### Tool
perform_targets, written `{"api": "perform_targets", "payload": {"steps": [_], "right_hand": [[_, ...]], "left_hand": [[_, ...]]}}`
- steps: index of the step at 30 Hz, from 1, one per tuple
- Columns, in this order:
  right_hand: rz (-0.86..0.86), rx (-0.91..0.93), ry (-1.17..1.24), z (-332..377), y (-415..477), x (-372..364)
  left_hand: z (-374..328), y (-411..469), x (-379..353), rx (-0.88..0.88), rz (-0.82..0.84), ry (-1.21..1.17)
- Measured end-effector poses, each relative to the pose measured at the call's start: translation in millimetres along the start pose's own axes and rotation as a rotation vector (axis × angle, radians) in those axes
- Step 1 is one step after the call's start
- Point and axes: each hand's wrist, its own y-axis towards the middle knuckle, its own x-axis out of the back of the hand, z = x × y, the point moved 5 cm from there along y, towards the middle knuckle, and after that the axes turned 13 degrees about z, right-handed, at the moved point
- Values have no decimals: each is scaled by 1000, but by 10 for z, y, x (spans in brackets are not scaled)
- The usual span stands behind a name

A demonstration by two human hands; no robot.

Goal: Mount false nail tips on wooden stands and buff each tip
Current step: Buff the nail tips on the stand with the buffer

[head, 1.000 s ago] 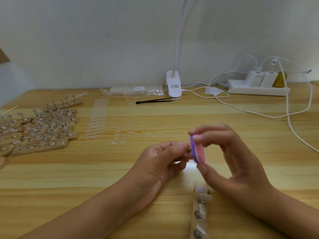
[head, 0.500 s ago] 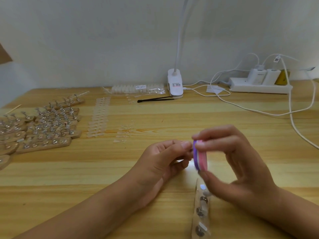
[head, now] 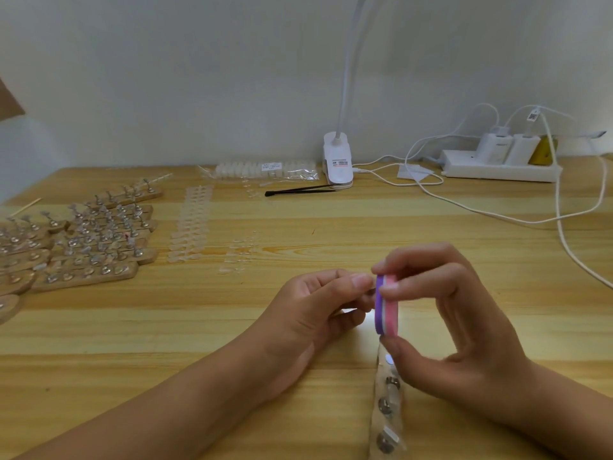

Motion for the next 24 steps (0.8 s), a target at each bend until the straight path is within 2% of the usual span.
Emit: {"api": "perform_targets", "payload": {"steps": [4,8,12,16,21,24], "right_hand": [[-56,-59,0,-59,13,57],[-2,37,-94,41,-1,-22],[-72,-38,-34,-38,14,35],[-26,8,-40,4,-4,-8],[-20,-52,-2,-44,-1,28],[7,-90,129,-41,-11,3]], "left_hand": [[-10,-4,-13,-8,-12,-5],[-6,-9,-11,2,1,7],[-21,-11,-14,-11,1,-3],[-17,-16,-19,-7,20,-2],[-15,-15,-15,-17,0,-13],[-15,-19,-2,-24,-15,-35]]}}
